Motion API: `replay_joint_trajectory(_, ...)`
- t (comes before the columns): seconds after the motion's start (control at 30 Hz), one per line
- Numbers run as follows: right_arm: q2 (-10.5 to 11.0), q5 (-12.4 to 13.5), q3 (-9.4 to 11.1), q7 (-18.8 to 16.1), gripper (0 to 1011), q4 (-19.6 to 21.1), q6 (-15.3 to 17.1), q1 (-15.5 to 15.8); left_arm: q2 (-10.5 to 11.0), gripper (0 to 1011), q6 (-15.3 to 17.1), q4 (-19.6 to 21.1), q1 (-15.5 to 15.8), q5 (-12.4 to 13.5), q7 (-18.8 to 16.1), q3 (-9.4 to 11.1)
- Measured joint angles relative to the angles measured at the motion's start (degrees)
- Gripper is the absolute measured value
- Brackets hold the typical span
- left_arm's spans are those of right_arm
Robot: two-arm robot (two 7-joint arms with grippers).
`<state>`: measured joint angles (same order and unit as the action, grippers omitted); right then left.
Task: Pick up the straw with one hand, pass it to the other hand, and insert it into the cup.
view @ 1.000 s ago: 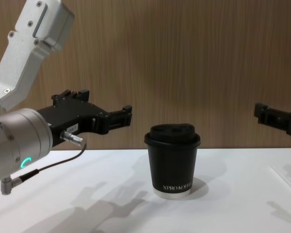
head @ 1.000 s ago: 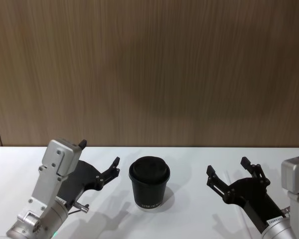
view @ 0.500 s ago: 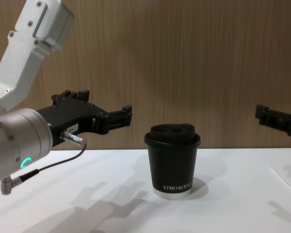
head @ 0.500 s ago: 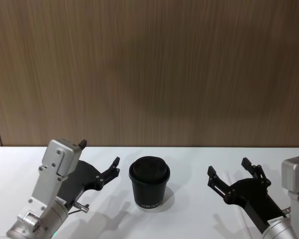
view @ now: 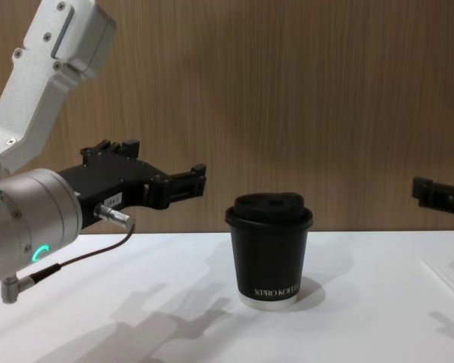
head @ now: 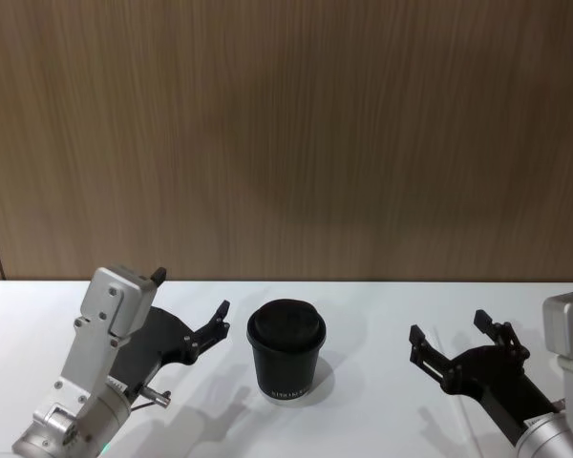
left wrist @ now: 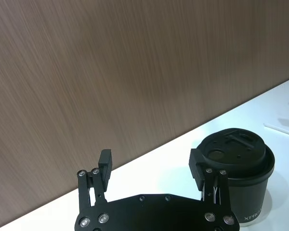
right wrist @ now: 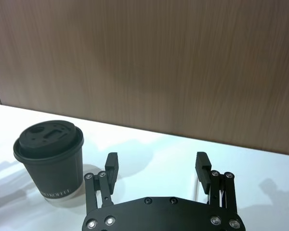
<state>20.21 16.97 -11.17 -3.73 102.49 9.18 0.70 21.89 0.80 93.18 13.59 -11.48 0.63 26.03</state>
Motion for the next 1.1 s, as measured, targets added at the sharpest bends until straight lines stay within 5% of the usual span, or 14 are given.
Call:
replay_joint_trajectory(0.63,1.8,-1.9,0.2,-0.4,1001,0.4,5.3,0.3,0.0,1003,0.0,0.0,0.0,0.0,0.0,0.0)
replay_joint_trajectory(1.1,-0.7,0.2,1.9,0.2,1001,0.3,9.4,1.3,0.0,1002,0.0,0.0,0.0,0.0,0.0,0.0)
